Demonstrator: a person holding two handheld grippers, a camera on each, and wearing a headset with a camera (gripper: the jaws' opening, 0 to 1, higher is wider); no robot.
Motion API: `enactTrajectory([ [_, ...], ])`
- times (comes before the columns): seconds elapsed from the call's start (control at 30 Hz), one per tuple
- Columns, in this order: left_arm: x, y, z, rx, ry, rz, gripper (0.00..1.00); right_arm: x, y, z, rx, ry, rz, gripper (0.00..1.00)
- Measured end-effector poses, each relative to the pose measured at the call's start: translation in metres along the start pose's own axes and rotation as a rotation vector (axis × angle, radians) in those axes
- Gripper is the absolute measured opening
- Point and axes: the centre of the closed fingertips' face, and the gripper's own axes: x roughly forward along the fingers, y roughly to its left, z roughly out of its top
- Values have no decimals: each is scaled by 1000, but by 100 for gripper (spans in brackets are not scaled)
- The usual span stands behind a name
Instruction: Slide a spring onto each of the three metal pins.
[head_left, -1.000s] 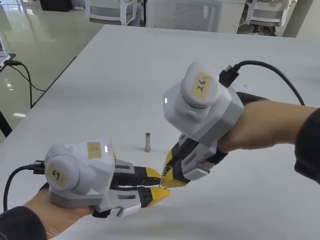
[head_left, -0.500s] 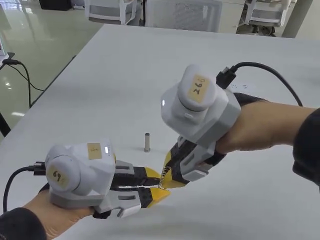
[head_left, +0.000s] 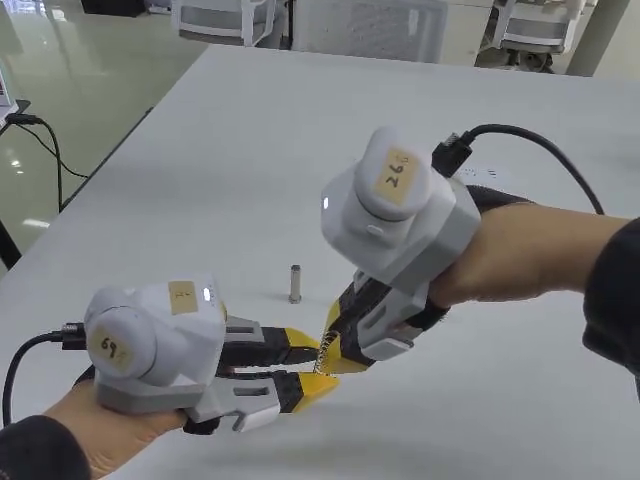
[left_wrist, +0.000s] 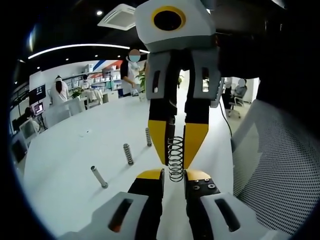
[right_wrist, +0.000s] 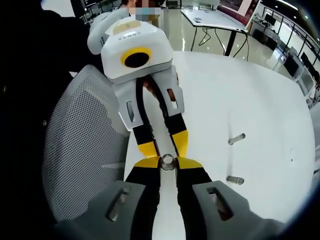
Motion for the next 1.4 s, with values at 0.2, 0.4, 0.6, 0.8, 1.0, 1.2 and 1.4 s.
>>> enactTrajectory([
  [0.2,-2,3,-2,-14,-2,14,16,0,-2,0,4,0,-3,13],
  [0.4,-4,7,-4,-27,-2,33,20,-2,-5,-1,11,-4,-9,13],
  [0.6,-6,12,-5,-39,-2,56,25,-4,-7,-2,15,-5,-15,13],
  [0.8,-9,17,-7,-56,-2,78,30,-6,-11,-3,25,-10,-25,13],
  [1.0,-12,22,-8,-72,-6,98,35,-7,-14,-5,25,-2,-33,13],
  [1.2,-14,25,-10,-83,-4,113,40,-6,-16,-6,26,2,-34,13],
  [1.4,-18,30,-13,-98,-3,133,45,-7,-19,-6,26,5,-39,13],
])
